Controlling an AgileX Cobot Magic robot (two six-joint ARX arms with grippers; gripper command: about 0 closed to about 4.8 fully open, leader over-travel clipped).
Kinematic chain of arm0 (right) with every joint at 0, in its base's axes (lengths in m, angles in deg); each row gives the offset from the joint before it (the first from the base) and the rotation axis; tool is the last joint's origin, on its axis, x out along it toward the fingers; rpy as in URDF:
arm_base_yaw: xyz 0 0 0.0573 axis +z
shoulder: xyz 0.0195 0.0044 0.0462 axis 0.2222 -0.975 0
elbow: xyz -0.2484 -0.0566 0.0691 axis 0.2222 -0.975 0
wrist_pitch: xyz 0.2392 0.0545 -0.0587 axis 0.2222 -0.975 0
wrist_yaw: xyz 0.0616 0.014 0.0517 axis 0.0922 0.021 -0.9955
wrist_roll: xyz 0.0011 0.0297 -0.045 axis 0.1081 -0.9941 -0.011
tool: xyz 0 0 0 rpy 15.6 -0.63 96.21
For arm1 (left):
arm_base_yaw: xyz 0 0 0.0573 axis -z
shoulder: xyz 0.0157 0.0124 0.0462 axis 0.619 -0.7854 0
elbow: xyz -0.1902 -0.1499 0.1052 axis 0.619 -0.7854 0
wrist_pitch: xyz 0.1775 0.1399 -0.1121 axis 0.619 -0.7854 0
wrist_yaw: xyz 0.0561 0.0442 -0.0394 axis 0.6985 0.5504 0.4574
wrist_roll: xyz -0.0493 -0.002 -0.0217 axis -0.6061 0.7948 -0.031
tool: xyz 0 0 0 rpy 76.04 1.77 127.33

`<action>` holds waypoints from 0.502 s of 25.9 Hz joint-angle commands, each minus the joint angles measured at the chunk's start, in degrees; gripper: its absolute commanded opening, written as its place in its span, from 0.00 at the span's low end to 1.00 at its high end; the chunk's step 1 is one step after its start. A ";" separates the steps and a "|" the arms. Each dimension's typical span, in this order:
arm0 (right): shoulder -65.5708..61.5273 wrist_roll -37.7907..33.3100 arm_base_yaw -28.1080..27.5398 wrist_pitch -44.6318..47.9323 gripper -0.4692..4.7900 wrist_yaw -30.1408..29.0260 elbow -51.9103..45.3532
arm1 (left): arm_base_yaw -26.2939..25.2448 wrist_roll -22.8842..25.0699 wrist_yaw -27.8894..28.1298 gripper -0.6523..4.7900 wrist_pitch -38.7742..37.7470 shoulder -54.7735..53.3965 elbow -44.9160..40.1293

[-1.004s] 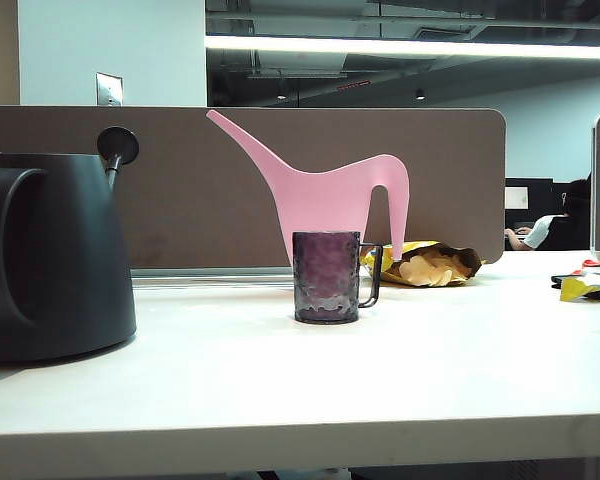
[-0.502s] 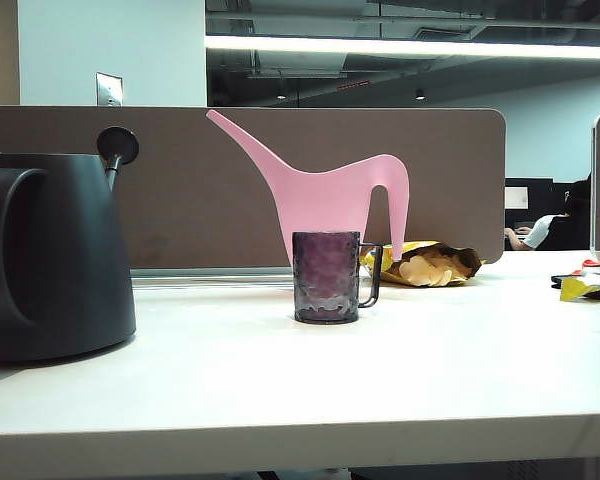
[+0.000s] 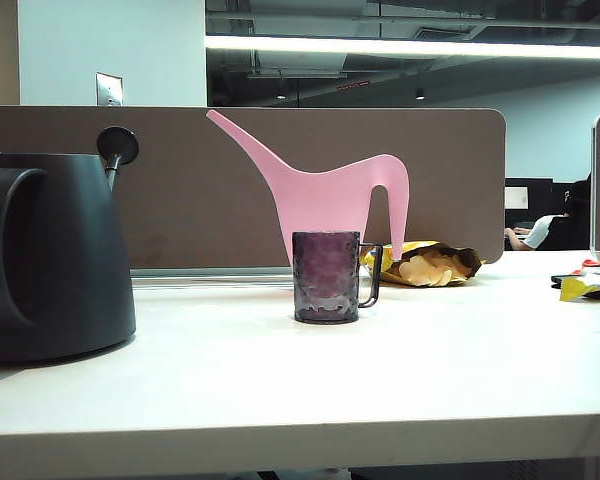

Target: Pour the water from the cup into the kettle.

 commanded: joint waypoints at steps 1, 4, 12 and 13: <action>0.02 0.13 0.07 -2.56 0.08 -0.13 0.02 | 0.02 0.02 -0.11 0.11 1.01 -0.02 0.28; 0.02 0.13 0.07 -3.08 0.08 -0.13 0.02 | 0.02 0.04 -0.07 0.11 1.05 -0.02 0.31; 0.02 0.13 0.07 -3.08 0.08 -0.13 0.02 | 0.02 0.04 -0.07 0.11 1.05 -0.02 0.31; 0.02 0.13 0.07 -3.10 0.08 -0.13 0.02 | 0.02 0.04 -0.04 0.11 1.03 -0.02 0.31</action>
